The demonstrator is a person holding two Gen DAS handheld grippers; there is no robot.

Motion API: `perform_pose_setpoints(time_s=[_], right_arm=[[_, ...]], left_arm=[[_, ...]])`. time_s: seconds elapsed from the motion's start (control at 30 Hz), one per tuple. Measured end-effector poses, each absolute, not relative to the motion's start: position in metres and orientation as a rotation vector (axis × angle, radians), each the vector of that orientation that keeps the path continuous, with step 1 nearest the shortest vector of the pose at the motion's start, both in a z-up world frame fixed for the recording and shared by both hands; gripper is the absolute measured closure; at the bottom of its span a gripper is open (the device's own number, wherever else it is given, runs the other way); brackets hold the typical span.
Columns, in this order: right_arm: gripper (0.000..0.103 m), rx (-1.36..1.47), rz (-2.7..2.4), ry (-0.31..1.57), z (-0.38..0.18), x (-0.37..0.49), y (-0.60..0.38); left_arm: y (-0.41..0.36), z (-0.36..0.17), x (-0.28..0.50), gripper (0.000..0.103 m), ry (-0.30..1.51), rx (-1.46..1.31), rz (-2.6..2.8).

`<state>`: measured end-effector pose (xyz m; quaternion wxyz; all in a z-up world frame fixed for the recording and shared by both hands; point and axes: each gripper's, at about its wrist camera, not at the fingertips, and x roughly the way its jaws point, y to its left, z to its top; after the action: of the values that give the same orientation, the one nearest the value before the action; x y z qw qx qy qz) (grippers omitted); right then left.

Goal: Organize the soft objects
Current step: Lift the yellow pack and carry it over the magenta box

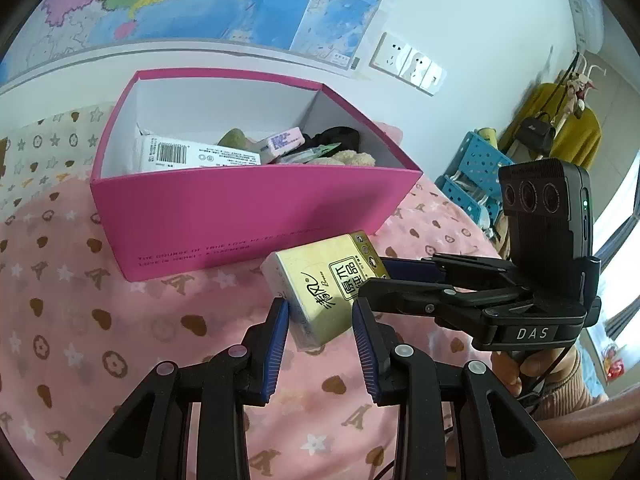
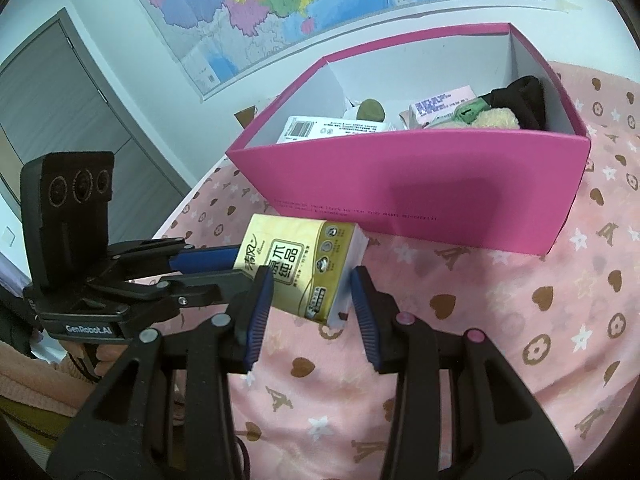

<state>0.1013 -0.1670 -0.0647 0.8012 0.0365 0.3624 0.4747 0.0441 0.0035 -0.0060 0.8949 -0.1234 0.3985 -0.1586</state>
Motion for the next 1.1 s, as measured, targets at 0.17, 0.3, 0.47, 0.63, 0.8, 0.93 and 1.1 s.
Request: perform_pose_setpoints(time_s=[0.17, 0.3, 0.47, 0.63, 0.8, 0.93, 1.1], right_arm=[[0.06, 0.083, 1.015, 0.762, -0.061, 0.1, -0.168], [0.06, 0.082, 1.013, 0.745, -0.057, 0.099, -0.168], [0.06, 0.078, 1.014, 0.722, -0.05, 0.1, -0.168], [0.059, 0.068, 1.01, 0.698, -0.042, 0.102, -0.168], [0.06, 0.065, 1.007, 0.679, -0.036, 0.104, -0.17], [0.059, 0.064, 1.002, 0.67, -0.033, 0.106, -0.171], [0.059, 0.062, 0.996, 0.66, -0.029, 0.107, -0.172]], left_arm=[[0.002, -0.003, 0.046, 0.07, 0.817, -0.253, -0.334], [0.002, 0.002, 0.048, 0.07, 0.803, -0.251, -0.335], [0.002, 0.01, 0.051, 0.07, 0.784, -0.239, -0.335], [0.001, 0.016, 0.055, 0.07, 0.766, -0.225, -0.334], [0.0, 0.021, 0.056, 0.07, 0.748, -0.213, -0.335], [-0.001, 0.023, 0.057, 0.07, 0.741, -0.209, -0.338], [-0.002, 0.026, 0.062, 0.07, 0.736, -0.202, -0.342]])
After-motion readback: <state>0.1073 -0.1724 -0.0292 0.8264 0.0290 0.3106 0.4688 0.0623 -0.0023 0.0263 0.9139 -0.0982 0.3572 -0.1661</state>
